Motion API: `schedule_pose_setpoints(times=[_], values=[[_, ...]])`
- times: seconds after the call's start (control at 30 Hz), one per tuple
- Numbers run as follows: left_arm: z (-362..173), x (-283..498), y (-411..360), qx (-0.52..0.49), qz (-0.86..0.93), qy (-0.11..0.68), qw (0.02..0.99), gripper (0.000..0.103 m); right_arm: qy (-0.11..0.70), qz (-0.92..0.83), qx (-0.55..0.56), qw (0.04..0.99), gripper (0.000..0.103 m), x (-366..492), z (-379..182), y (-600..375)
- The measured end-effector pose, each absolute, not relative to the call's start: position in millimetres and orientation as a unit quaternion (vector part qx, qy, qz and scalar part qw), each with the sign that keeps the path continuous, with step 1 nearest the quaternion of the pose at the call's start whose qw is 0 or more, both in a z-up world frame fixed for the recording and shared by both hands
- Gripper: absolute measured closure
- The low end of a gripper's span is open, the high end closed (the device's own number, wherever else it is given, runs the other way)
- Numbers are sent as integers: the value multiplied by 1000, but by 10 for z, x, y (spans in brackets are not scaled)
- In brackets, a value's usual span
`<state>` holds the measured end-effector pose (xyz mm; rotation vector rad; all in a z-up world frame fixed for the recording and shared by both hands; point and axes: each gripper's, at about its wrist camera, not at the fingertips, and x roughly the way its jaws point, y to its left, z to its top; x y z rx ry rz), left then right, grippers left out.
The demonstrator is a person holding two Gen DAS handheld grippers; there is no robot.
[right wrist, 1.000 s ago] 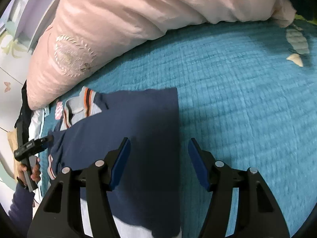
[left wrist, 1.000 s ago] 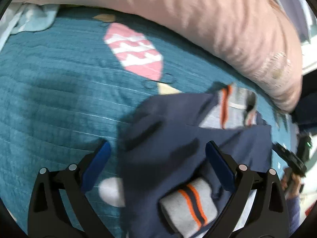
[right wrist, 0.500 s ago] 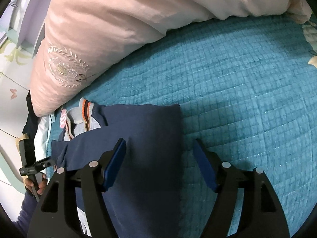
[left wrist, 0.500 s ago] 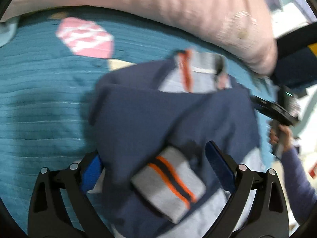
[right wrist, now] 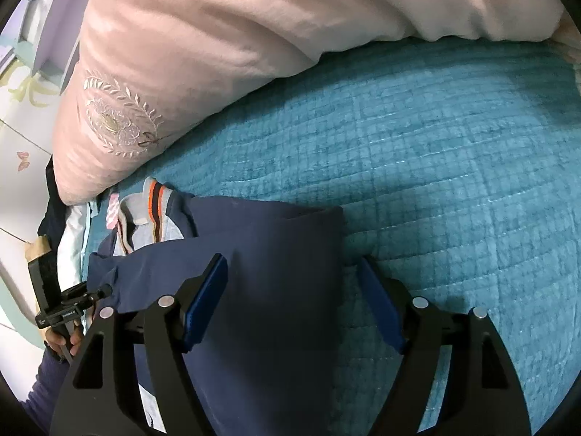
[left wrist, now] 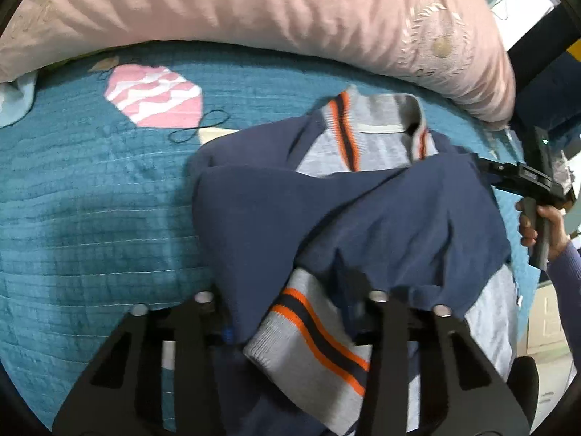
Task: Fold large clothes
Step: 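Grasp the jacket side with the left tool while the right tool grasps the other side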
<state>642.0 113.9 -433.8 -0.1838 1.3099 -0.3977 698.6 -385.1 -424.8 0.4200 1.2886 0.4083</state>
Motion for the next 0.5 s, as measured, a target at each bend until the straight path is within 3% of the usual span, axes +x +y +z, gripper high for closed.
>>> schedule_pose_setpoints(times=[0.1,0.17,0.33,0.5], values=[[-4324,6385,1092,-73,-186,595,778,68,588,192,157,770,35,6935,-4217,-3772],[-4297,6363,1108,-76,-186,593,780,69,589,220,152,763,78,6869,-4162,-3709],[-4321,6385,1211,-109,-184,602,769,68,592,223,154,759,80,6899,-4195,-3681],[-4363,6426,1304,-144,-178,608,760,65,598,214,180,751,71,7008,-4345,-3655]])
